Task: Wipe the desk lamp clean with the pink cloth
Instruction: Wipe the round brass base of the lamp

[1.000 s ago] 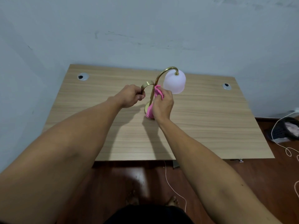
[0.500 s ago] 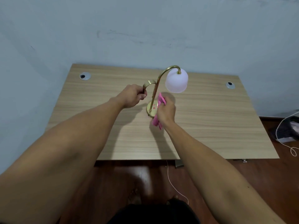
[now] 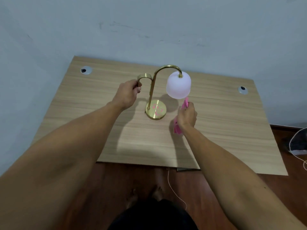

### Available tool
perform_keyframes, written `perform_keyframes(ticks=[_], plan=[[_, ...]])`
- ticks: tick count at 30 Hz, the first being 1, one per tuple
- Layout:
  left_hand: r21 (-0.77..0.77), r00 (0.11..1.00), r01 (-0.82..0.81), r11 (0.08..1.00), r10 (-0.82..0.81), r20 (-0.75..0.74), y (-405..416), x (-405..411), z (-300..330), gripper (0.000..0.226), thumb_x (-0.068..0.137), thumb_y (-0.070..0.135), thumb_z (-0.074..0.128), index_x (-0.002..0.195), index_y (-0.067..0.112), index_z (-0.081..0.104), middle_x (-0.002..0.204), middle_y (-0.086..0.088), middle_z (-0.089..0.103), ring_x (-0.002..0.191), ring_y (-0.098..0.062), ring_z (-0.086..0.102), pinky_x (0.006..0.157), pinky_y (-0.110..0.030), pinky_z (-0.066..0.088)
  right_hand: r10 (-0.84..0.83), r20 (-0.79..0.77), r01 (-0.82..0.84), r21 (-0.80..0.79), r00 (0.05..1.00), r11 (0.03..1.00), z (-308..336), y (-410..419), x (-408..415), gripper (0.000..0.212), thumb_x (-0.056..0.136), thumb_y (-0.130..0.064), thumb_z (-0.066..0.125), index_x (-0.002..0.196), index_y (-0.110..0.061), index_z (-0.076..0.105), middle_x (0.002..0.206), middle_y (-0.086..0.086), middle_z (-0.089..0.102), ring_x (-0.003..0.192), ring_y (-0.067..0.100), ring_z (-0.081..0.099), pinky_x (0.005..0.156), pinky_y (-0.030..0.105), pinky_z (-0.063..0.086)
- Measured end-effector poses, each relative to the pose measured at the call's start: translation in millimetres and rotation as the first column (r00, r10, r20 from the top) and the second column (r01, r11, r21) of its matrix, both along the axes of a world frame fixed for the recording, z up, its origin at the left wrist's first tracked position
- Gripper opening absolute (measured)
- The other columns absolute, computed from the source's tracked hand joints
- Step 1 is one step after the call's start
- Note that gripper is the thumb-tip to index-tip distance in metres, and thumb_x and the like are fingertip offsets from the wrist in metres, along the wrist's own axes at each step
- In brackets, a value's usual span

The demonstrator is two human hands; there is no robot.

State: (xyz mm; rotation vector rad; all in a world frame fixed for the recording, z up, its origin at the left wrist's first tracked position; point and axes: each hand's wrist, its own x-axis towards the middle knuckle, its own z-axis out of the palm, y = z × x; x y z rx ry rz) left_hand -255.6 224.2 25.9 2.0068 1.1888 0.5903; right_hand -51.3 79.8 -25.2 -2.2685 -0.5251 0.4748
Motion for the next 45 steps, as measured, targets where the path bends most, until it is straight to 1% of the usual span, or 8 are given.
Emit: perform_keyframes(ticks=[4, 12, 16, 22, 29, 35, 40, 45], plan=[[-0.068, 0.976, -0.184, 0.981, 0.191, 0.109, -17.1, 3.6, -30.1, 0.027, 0.098, 0.028, 0.058, 0.119, 0.013, 0.063, 0.104, -0.003, 0.07, 0.091, -0.01, 0.064, 0.089, -0.027, 0.054, -0.08, -0.014, 0.081, 0.051, 0.997, 0.995, -10.4, 16.6, 15.7, 0.031, 0.108, -0.029, 0.033, 0.133, -0.025, 0.05, 0.118, 0.011, 0.065, 0.106, 0.036, 0.059, 0.082, 0.039, 0.044], [-0.134, 0.955, -0.079, 0.988, 0.037, -0.293, -34.4, 17.6, -117.1, 0.087, 0.081, 0.041, 0.076, 0.151, 0.01, 0.035, 0.153, -0.008, 0.043, 0.139, -0.022, 0.043, 0.11, -0.028, 0.032, 0.354, 0.012, -0.349, 0.2, 0.935, 0.915, -62.3, 70.2, 8.4, 0.031, 0.101, -0.012, 0.052, 0.129, -0.007, 0.063, 0.126, 0.015, 0.067, 0.122, 0.033, 0.06, 0.095, 0.037, 0.048], [-0.169, 0.981, -0.039, 0.985, 0.006, -0.193, -29.6, 35.2, -136.8, 0.074, 0.073, 0.044, 0.079, 0.136, 0.02, 0.048, 0.137, -0.006, 0.059, 0.127, -0.027, 0.055, 0.104, -0.038, 0.044, 0.701, 0.12, -0.711, 0.092, 0.703, 0.697, -93.8, 85.3, -2.4, 0.037, 0.109, -0.027, 0.037, 0.14, -0.021, 0.055, 0.119, 0.011, 0.066, 0.112, 0.026, 0.064, 0.101, 0.044, 0.053], [-0.099, 0.968, 0.07, 0.993, -0.091, -0.235, -20.4, 38.1, -154.2, 0.086, 0.08, 0.054, 0.072, 0.152, 0.025, 0.035, 0.152, -0.002, 0.047, 0.145, -0.022, 0.037, 0.118, -0.037, 0.033, 0.933, 0.209, -0.918, -0.214, 0.291, 0.334, -115.5, 64.6, 23.3, 0.053, 0.106, -0.027, 0.031, 0.159, -0.023, 0.029, 0.168, 0.001, 0.025, 0.158, 0.024, 0.009, 0.128, 0.053, 0.004], [-0.16, 0.964, 0.072, 0.985, -0.109, -0.241, -19.9, 38.4, -154.0, 0.09, 0.082, 0.048, 0.073, 0.156, 0.024, 0.029, 0.158, -0.004, 0.04, 0.152, -0.023, 0.024, 0.122, -0.044, 0.026, 0.915, 0.132, -0.915, -0.091, 0.381, 0.393, -103.2, 73.9, 34.7, 0.049, 0.107, -0.011, 0.041, 0.155, -0.02, 0.041, 0.165, 0.005, 0.031, 0.157, 0.028, 0.016, 0.127, 0.052, 0.013], [-0.18, 0.974, 0.09, 0.98, -0.125, -0.191, -20.0, 40.0, -150.1, 0.087, 0.08, 0.044, 0.076, 0.153, 0.024, 0.034, 0.15, -0.006, 0.048, 0.142, -0.026, 0.039, 0.116, -0.041, 0.036, 0.965, 0.143, -0.959, -0.144, 0.222, 0.242, -102.2, 51.1, 48.2, 0.058, 0.101, -0.002, 0.043, 0.155, -0.022, 0.04, 0.166, 0.0, 0.03, 0.156, 0.015, 0.009, 0.127, 0.037, -0.001], [-0.223, 0.964, 0.071, 0.972, -0.125, -0.237, -18.4, 41.7, -152.4, 0.09, 0.082, 0.044, 0.075, 0.156, 0.02, 0.03, 0.159, -0.006, 0.037, 0.152, -0.024, 0.022, 0.123, -0.042, 0.024, 0.932, 0.137, -0.93, -0.114, 0.335, 0.351, -91.5, 68.7, 43.2, 0.05, 0.102, -0.002, 0.041, 0.151, -0.014, 0.046, 0.161, 0.012, 0.039, 0.154, 0.029, 0.025, 0.123, 0.037, 0.01], [-0.222, 0.963, 0.09, 0.971, -0.142, -0.228, -18.3, 42.8, -149.7, 0.089, 0.084, 0.04, 0.075, 0.156, 0.016, 0.029, 0.16, -0.008, 0.036, 0.153, -0.027, 0.021, 0.122, -0.043, 0.024, 0.976, 0.144, -0.961, -0.202, 0.161, 0.188, -90.6, 62.5, 33.6, 0.058, 0.099, 0.002, 0.042, 0.155, -0.014, 0.039, 0.165, 0.007, 0.031, 0.158, 0.026, 0.012, 0.129, 0.045, 0.001]])
